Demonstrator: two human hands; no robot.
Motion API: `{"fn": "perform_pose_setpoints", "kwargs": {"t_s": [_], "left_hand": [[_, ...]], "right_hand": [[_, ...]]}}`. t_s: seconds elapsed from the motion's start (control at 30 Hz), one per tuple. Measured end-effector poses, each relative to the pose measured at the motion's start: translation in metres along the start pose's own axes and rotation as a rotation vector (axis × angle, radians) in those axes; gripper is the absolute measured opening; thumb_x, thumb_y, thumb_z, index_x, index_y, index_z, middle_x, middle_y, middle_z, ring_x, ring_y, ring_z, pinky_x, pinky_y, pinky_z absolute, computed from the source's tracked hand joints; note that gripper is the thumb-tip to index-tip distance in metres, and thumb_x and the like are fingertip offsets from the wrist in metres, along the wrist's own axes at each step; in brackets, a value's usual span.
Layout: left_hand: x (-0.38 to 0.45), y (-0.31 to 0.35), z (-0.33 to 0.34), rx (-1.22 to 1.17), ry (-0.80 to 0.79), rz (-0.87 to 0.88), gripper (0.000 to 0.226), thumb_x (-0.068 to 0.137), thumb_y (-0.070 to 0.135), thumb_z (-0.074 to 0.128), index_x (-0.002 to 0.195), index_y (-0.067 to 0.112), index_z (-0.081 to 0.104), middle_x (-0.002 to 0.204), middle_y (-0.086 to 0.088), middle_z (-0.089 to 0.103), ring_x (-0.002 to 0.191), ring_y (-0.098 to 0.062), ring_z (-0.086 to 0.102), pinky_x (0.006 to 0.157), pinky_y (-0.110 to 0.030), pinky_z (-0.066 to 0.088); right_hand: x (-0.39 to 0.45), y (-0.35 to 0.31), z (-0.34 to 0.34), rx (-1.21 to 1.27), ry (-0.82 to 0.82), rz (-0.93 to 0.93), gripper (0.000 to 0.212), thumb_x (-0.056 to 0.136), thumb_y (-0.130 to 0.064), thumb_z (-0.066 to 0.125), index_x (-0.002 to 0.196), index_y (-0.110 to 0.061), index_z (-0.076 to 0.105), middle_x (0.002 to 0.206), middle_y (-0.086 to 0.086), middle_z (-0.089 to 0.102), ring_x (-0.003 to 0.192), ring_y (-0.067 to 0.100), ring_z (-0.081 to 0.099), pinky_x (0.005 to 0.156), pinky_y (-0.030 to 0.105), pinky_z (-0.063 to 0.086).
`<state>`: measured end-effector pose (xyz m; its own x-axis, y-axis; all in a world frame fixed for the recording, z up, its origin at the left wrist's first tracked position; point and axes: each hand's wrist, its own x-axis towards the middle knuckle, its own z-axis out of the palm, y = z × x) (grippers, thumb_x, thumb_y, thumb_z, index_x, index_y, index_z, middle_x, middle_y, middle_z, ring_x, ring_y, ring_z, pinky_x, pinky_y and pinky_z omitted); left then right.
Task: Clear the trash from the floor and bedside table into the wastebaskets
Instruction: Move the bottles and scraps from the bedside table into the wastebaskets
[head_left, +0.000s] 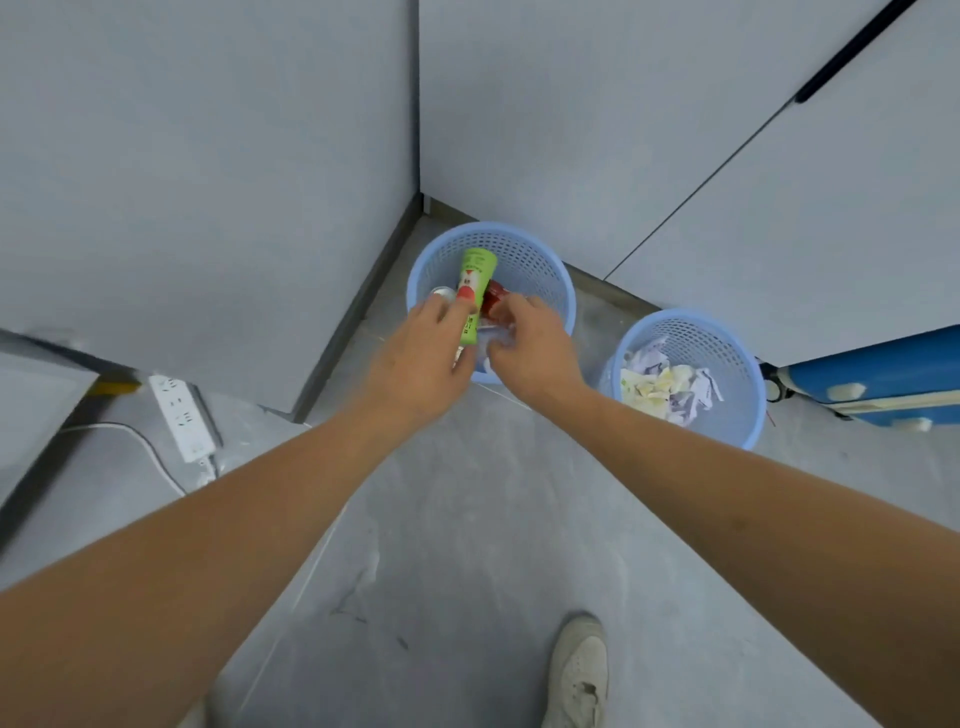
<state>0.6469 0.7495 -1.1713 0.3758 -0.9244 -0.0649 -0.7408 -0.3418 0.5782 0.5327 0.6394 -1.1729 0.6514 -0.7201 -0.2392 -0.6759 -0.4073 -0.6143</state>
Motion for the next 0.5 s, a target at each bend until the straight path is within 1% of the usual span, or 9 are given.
{"fn": "perform_pose_setpoints", "kwargs": {"t_s": [0.07,0.13,0.2,0.33,0.43,0.5], "left_hand": [[-0.019,0.006,-0.037,-0.023,0.054,-0.034,0.034,0.094,0.023,0.059,0.127,0.016,0.054,0.116,-0.007,0.058,0.105,-0.029,0.057,0.078,-0.047,0.053],[-0.041,0.007,-0.076,0.000,0.084,-0.091,0.030,0.094,0.027,0.056,0.123,0.019,0.054,0.111,-0.004,0.060,0.101,-0.026,0.057,0.076,-0.046,0.053],[-0.068,0.009,-0.114,0.022,0.098,-0.152,0.028,0.096,0.030,0.053,0.122,0.021,0.053,0.109,-0.002,0.060,0.099,-0.024,0.058,0.074,-0.044,0.053],[-0.136,0.016,-0.184,0.030,0.165,-0.238,0.021,0.099,0.032,0.051,0.119,0.026,0.055,0.103,0.007,0.062,0.095,-0.020,0.059,0.071,-0.041,0.054],[-0.188,0.026,-0.237,0.039,0.238,-0.308,0.019,0.099,0.033,0.051,0.117,0.030,0.056,0.099,0.014,0.061,0.093,-0.013,0.060,0.068,-0.036,0.052],[-0.218,0.027,-0.269,0.025,0.304,-0.361,0.020,0.098,0.037,0.050,0.115,0.031,0.057,0.099,0.016,0.060,0.091,-0.011,0.060,0.069,-0.034,0.052]], "right_hand": [[-0.013,-0.039,-0.002,0.045,0.008,-0.053,0.028,0.081,-0.016,0.064,0.109,-0.016,0.063,0.107,0.002,0.062,0.096,0.019,0.061,0.085,0.040,0.052],[-0.028,-0.079,-0.007,0.064,0.004,-0.069,0.026,0.080,-0.017,0.065,0.106,-0.018,0.063,0.102,0.001,0.065,0.093,0.019,0.063,0.084,0.045,0.054],[-0.047,-0.115,-0.014,0.074,-0.016,-0.099,0.026,0.078,-0.019,0.062,0.105,-0.018,0.063,0.099,0.000,0.065,0.091,0.019,0.063,0.082,0.045,0.055],[-0.089,-0.181,-0.031,0.019,-0.045,-0.277,0.024,0.080,-0.016,0.060,0.104,-0.014,0.062,0.095,0.002,0.064,0.088,0.021,0.063,0.079,0.045,0.053],[-0.111,-0.239,-0.040,-0.031,-0.127,-0.380,0.025,0.083,-0.017,0.060,0.107,-0.019,0.061,0.098,-0.003,0.062,0.090,0.017,0.063,0.078,0.043,0.054],[-0.122,-0.279,-0.047,-0.053,-0.186,-0.433,0.025,0.085,-0.022,0.058,0.110,-0.025,0.058,0.100,-0.008,0.061,0.091,0.013,0.062,0.078,0.041,0.054]]}}
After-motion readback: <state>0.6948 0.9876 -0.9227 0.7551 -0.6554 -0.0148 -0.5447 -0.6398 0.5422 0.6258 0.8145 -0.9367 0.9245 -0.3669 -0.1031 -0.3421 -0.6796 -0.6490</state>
